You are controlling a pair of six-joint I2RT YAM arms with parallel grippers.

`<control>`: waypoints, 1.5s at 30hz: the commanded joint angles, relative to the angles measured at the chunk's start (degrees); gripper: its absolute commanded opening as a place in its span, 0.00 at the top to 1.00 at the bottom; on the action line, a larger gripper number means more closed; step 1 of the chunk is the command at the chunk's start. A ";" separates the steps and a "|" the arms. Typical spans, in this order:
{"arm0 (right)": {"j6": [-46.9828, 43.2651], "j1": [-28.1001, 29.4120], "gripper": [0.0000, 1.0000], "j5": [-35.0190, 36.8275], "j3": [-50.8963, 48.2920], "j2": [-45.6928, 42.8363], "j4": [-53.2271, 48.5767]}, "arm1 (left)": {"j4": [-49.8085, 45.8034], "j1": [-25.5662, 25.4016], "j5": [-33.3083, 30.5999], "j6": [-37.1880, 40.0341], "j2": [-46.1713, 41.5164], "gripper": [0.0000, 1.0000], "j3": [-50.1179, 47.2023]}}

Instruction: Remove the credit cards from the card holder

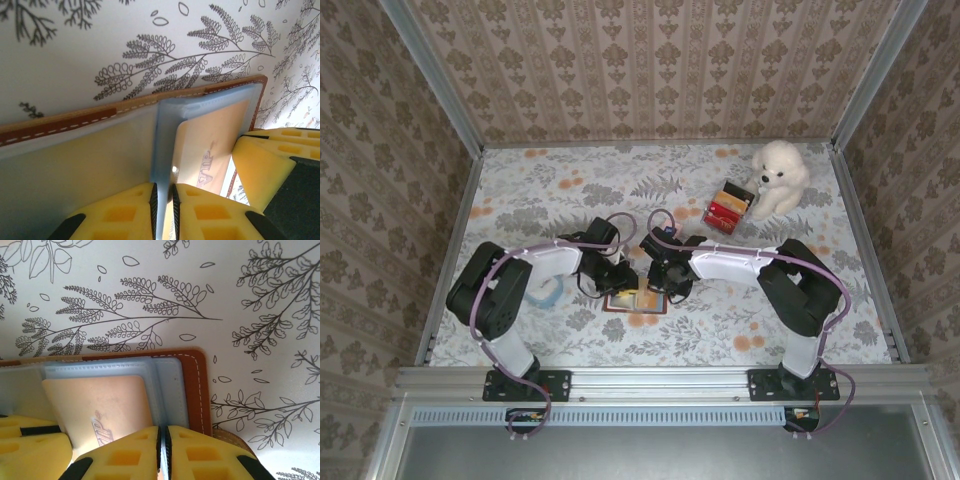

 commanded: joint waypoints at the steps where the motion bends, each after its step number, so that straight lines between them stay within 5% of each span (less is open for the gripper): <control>1: -1.02 0.34 0.85 -1.77 0.75 2.42 0.59 | 1.07 0.50 1.53 -0.16 1.03 0.83 -0.92; 16: -1.37 0.38 0.85 -1.47 1.14 3.97 -0.02 | 7.21 3.18 8.08 -2.35 -1.15 1.00 -3.75; 37: -6.46 0.18 0.78 -1.86 2.81 -3.22 3.31 | -0.80 7.30 3.87 3.05 -4.13 1.00 -4.18; 45: -7.42 0.85 0.75 -3.77 4.40 0.53 2.07 | -0.63 7.33 3.75 2.55 -3.74 1.00 -4.17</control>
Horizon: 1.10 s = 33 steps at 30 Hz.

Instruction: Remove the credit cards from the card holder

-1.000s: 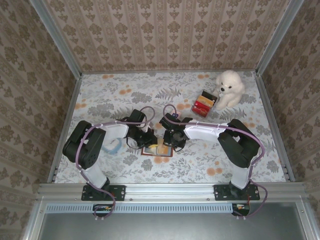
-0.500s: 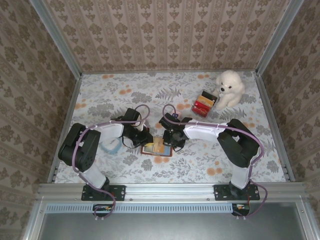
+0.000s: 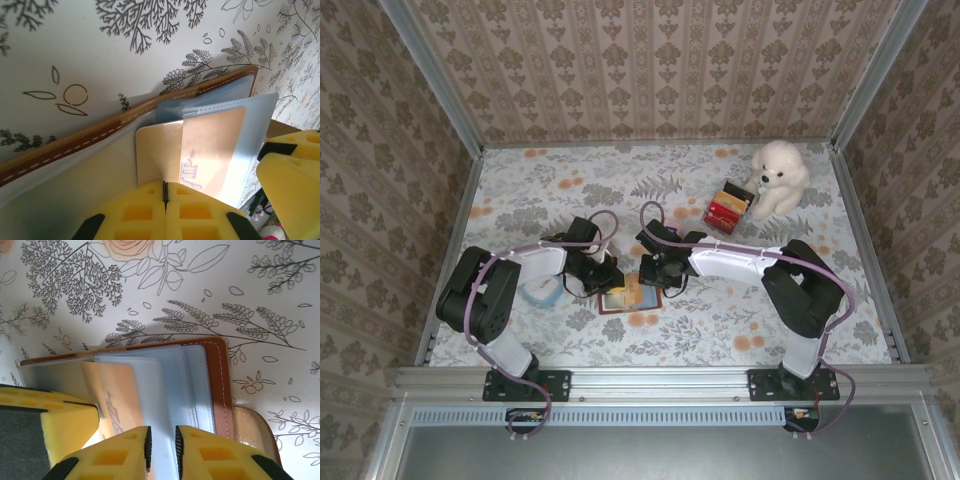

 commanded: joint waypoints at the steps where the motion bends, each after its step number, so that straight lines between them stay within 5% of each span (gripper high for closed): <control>1: -0.88 0.62 0.75 -1.54 1.98 1.94 -1.46 | -1.38 0.45 -0.62 1.17 -0.76 1.00 -0.21; 10: 1.02 0.77 0.70 8.68 2.13 -0.58 -9.17 | -2.16 0.52 -1.26 1.40 -0.77 1.00 -0.43; 17: -2.32 1.07 0.74 -0.72 1.31 -0.78 0.80 | -3.47 0.85 -1.24 1.91 -1.49 1.00 -0.17; 23: -2.95 2.40 0.77 -1.27 4.26 2.81 -0.73 | -4.28 0.94 -3.13 1.49 -3.65 1.00 0.09; 33: -0.35 2.36 0.76 -0.93 4.84 7.28 -3.72 | -2.55 3.27 -2.98 -1.51 -3.47 0.68 -1.86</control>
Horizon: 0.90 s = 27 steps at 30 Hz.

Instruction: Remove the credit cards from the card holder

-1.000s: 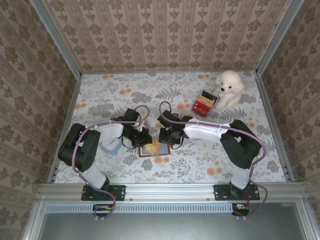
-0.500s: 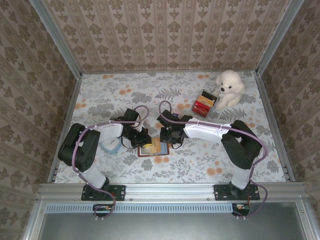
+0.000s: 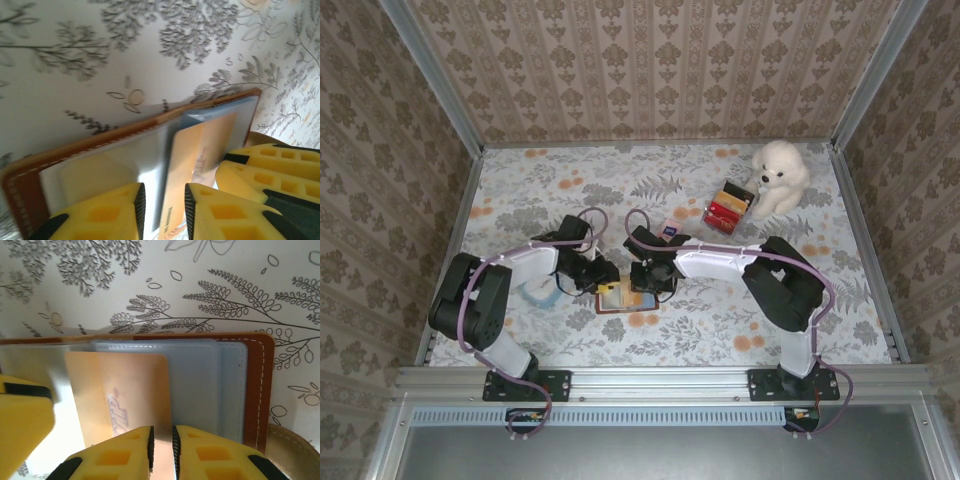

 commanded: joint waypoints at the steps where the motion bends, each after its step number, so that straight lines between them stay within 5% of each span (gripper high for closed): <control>1: 1.40 -0.04 0.76 -0.62 0.91 1.39 -2.58 | 0.62 0.19 0.65 -0.78 -0.07 0.67 -1.19; 15: 3.17 -0.13 0.75 -5.80 -0.32 3.74 1.73 | 4.98 0.14 6.13 -0.24 2.30 0.74 -1.95; 27: 3.99 -0.89 0.74 -1.67 -2.07 2.89 -0.82 | -1.78 1.75 3.11 4.59 -0.09 0.97 -1.09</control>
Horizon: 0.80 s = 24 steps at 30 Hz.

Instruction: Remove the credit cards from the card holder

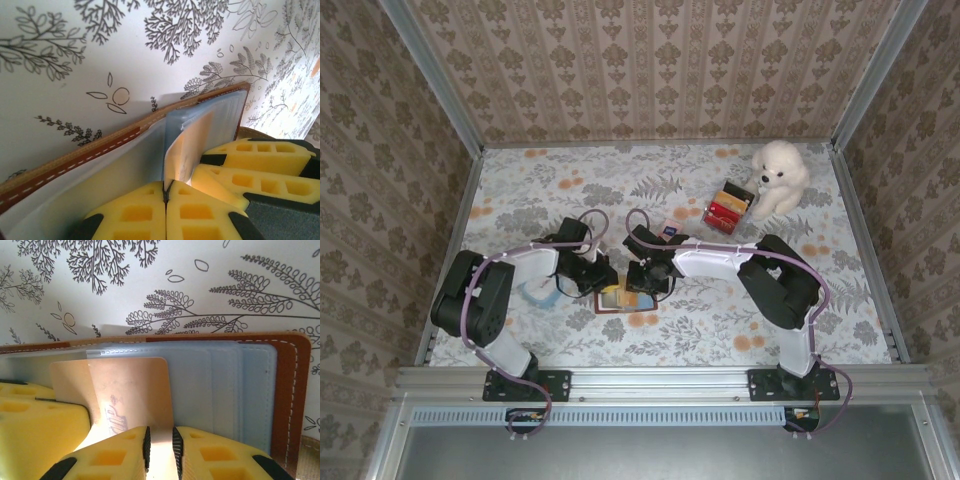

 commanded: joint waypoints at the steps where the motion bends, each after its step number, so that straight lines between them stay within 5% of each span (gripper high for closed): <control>1: 1.38 -0.29 0.73 3.44 -3.03 1.15 -2.95 | -6.40 1.38 -2.18 3.96 -1.95 0.98 0.48; 14: -0.28 -1.00 0.66 2.00 -6.49 -7.02 7.54 | -21.95 5.72 -10.64 9.50 -15.12 1.00 7.29; 24: -0.73 -6.12 0.37 -10.28 -10.94 -19.60 27.75 | -12.96 6.06 -3.48 -0.41 -24.67 1.00 10.85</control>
